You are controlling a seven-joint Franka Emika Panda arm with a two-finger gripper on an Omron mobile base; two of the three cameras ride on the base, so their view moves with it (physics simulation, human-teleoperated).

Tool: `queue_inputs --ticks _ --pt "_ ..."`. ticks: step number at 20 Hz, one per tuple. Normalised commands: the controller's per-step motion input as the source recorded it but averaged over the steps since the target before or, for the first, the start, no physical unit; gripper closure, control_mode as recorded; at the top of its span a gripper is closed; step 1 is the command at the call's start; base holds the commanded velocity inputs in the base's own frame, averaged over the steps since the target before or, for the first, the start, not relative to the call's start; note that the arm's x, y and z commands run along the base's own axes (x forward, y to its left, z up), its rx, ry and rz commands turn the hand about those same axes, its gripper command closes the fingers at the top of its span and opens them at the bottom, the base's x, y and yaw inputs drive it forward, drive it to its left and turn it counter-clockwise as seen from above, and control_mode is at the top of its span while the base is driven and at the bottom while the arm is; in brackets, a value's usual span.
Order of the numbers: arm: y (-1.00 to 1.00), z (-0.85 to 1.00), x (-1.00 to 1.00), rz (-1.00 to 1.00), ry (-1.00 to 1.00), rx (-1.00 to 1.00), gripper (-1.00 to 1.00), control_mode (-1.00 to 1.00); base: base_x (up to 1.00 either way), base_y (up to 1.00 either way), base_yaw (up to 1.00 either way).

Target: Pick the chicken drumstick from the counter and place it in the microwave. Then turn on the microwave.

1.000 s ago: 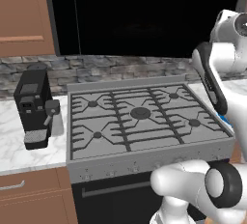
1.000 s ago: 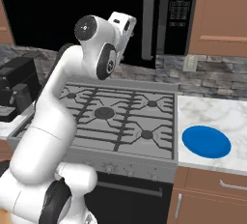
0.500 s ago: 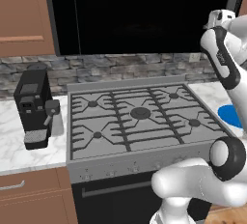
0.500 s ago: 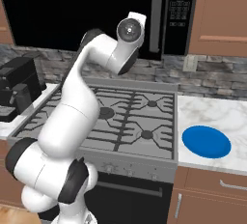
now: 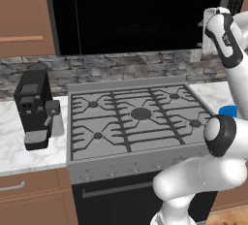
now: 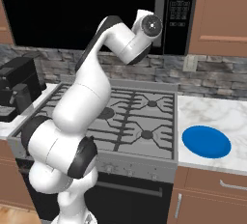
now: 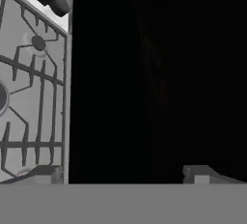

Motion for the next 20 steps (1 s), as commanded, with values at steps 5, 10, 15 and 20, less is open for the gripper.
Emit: queue_inputs --ticks 5,10,15,20 --pt "0.01 0.02 0.29 0.08 0.06 -0.01 -1.00 -1.00 0.00 0.00 0.00" --pt "0.03 -0.03 0.31 0.05 0.04 -0.05 -1.00 -1.00 0.00 0.00 0.00" --pt "0.06 -0.12 0.15 0.03 0.00 -0.05 -1.00 -1.00 0.00 0.00 0.00" --pt "0.05 -0.09 0.00 0.01 0.00 -0.02 -1.00 -1.00 0.00 0.00 0.00"
